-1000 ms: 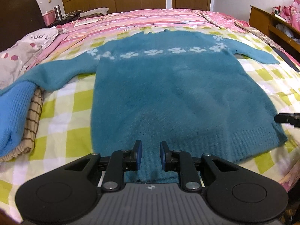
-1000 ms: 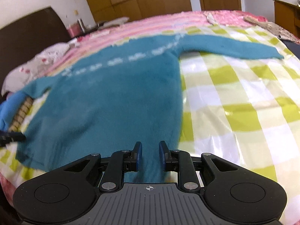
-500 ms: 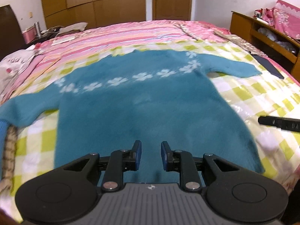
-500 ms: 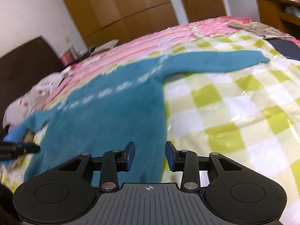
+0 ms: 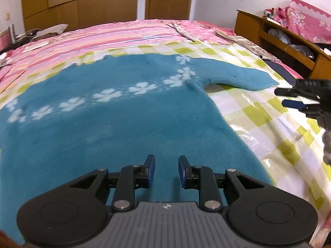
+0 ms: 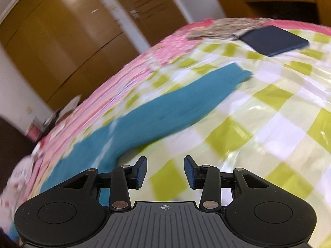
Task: Fold small clothes
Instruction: 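Release the hem and grasp a sleeve cuff with the right gripper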
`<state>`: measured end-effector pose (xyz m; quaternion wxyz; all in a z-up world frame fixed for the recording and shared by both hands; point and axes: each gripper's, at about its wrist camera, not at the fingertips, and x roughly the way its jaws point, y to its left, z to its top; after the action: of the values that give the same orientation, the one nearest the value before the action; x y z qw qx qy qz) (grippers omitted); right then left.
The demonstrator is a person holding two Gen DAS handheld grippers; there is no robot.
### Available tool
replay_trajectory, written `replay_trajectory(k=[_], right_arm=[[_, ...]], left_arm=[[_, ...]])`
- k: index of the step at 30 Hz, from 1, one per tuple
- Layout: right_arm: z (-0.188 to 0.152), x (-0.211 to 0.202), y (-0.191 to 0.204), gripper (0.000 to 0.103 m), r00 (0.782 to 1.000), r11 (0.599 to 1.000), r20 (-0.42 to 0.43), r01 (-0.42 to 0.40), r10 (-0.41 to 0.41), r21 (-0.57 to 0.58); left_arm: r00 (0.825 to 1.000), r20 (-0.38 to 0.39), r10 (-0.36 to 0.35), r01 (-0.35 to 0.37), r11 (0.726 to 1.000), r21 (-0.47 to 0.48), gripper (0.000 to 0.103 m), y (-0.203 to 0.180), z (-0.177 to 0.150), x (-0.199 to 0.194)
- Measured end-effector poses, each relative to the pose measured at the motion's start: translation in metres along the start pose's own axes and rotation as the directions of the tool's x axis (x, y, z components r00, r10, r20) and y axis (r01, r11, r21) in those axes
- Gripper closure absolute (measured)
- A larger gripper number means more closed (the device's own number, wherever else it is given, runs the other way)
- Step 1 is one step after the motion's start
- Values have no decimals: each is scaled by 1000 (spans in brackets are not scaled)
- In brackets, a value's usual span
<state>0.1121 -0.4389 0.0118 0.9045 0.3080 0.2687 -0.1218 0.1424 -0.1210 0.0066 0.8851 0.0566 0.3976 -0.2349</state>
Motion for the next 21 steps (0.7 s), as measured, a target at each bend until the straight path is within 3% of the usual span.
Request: replay_trajectory(k=[9,21], right_arm=[[41,56,-48,60,997,980,31,58,-65,191],[55,103,-73,61,997,935,72,-15,-11,355]], left_arm=[[999,0,-39,39,999,34,73,-13,16,42],[997,16,-70,70,997,44,70,-19,22,59]])
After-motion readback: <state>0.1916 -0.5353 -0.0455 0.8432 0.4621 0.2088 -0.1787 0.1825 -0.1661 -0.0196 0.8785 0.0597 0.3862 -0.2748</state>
